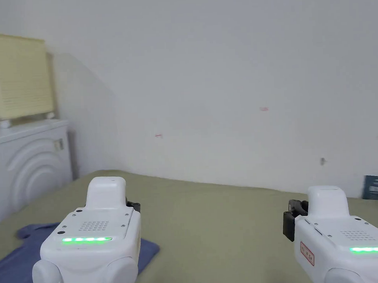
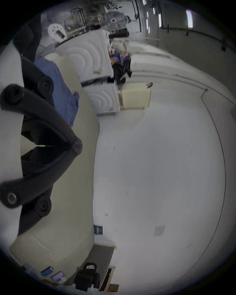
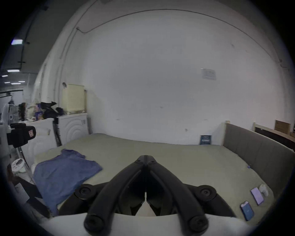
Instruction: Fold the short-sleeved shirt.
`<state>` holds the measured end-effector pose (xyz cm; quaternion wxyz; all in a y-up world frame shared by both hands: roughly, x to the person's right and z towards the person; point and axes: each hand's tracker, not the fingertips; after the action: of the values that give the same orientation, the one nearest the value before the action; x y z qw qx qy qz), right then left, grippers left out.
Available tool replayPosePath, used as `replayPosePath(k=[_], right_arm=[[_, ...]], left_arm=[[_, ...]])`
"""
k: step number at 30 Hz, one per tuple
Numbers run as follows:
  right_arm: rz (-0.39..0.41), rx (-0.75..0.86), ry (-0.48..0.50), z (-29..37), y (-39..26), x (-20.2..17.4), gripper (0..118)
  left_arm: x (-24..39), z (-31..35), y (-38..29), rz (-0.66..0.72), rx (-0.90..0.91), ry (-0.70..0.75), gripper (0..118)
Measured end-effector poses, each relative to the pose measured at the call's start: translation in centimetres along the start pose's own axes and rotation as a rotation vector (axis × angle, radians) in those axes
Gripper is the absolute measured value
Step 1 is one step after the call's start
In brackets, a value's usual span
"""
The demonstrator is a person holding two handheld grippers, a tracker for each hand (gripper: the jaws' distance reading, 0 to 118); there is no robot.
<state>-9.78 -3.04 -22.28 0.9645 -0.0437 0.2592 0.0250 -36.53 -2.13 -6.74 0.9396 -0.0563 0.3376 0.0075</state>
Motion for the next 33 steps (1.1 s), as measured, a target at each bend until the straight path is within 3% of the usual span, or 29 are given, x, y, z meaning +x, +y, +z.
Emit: replayPosePath(k=[8, 12, 20, 28, 33], right_arm=[[0.009, -0.008, 0.248, -2.0, -0.6, -9.8, 2], [0.002, -0.022, 0.281, -2.4, -1.0, -11.7, 2], [0.041, -0.063, 0.281, -4.8, -2.7, -11.2, 2], [0.069, -0.107, 0.187, -8.3, -5.5, -7.2, 2], [0.088, -0.212, 0.149, -10.7, -8.6, -4.3, 2]], left_arm=[[-9.0, 2.7, -1.3, 0.050, -0.050, 0.184, 0], [-10.9, 2.9, -2.4, 0.044, -0.108, 0.209, 0], [-11.5, -1.3, -5.1, 0.084, -0.190, 0.183, 0], [-11.8, -16.7, -5.4, 0.001, -0.432, 0.026, 0], [-12.2, -32.1, -5.4, -0.080, -0.911, -0.162, 0]])
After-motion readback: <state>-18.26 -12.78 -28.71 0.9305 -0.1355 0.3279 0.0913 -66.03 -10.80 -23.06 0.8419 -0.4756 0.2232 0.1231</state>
